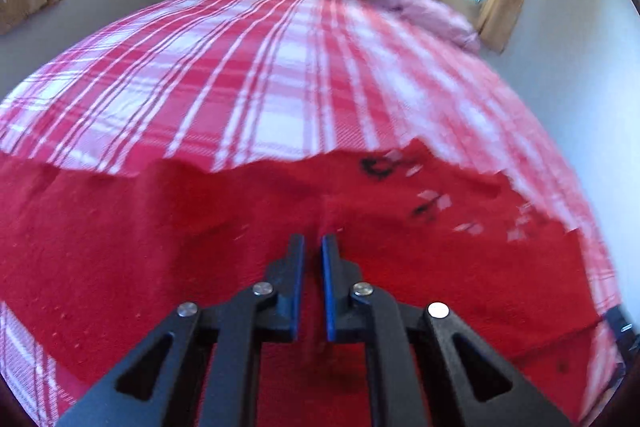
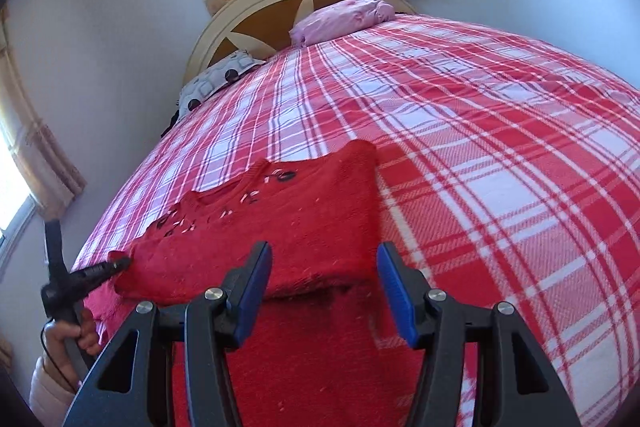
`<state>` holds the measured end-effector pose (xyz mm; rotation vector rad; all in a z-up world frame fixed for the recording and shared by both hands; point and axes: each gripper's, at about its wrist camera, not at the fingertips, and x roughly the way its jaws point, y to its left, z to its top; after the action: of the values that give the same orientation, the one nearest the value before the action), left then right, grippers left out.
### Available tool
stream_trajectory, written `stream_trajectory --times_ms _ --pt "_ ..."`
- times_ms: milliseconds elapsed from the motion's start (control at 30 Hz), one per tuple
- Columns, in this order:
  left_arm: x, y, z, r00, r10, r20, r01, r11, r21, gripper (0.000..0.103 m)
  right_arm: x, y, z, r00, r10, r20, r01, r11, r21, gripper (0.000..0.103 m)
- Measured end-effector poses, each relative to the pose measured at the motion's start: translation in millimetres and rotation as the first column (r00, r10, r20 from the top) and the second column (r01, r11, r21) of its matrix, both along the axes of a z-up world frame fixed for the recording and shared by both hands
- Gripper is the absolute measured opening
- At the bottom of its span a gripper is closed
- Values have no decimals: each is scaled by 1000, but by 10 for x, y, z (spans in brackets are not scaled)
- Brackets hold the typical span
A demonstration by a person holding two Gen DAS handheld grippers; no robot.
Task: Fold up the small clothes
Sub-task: 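Grasp the opposite side edge of the sweater with the left tool, then fold that side over the sweater body with the left tool and release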
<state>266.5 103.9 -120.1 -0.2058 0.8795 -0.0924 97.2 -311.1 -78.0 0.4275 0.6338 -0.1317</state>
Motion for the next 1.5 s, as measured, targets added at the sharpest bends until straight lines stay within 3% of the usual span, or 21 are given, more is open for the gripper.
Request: stream_trajectory --times_ms 67,233,333,367,400,533,633,700,767,867,933,1000,1033,1167,1300,1367,1433,1500 --pt "3 43 -7 1000 19 -1 -19 1000 -22 13 71 -39 51 1000 6 1 -6 1000 -13 57" --pt "-68 -4 115 1000 20 14 -20 1000 23 19 356 -4 97 997 65 -36 -67 997 -38 57" --pt "-199 -61 196 999 31 31 -33 996 80 44 550 135 -48 988 123 -88 -125 992 -18 57" --pt "-236 -82 196 999 32 35 -35 995 92 60 589 182 -100 985 139 -101 -140 990 -6 57" --pt "-238 -95 179 999 31 34 -35 994 106 68 641 234 -176 981 155 -120 -156 988 1 57" --pt "-245 -166 0 998 53 -15 -48 965 259 69 712 448 -271 979 138 -152 -159 979 -132 57" --pt "-337 -36 28 999 46 -10 -44 982 184 69 680 495 -215 978 141 -154 -166 973 -163 57" --pt "-468 154 135 997 71 33 -74 990 123 72 565 488 -126 982 166 -89 -176 977 -118 57" --pt "-593 360 218 988 128 82 -136 984 114 77 449 530 -51 982 183 -39 -186 977 -102 57" --pt "-751 851 362 955 251 159 -269 958 98 79 339 730 31 974 225 10 -223 970 -100 57" --pt "-792 1265 436 910 368 190 -390 916 93 80 288 869 60 965 262 28 -259 962 -86 57" --pt "-799 1690 461 854 483 194 -502 863 62 81 267 987 74 956 290 30 -288 955 -76 57" --pt "-783 1983 447 813 554 179 -568 822 33 81 255 1053 84 952 305 33 -303 951 -66 57" --pt "-655 2723 278 695 717 63 -716 697 -39 80 206 1275 115 930 366 31 -365 930 -38 57" --pt "-467 3149 -5 648 759 -64 -761 639 -114 78 131 1440 131 916 402 24 -400 915 -55 57" --pt "-425 3113 -10 645 763 -26 -762 641 -85 78 115 1490 116 913 408 12 -407 912 -58 57" --pt "-321 3035 -17 666 746 -14 -746 665 -27 78 112 1507 97 913 408 3 -407 912 -53 57" --pt "-288 3026 -28 671 742 -5 -742 671 -3 66 113 1514 71 914 405 -7 -405 913 -46 57"
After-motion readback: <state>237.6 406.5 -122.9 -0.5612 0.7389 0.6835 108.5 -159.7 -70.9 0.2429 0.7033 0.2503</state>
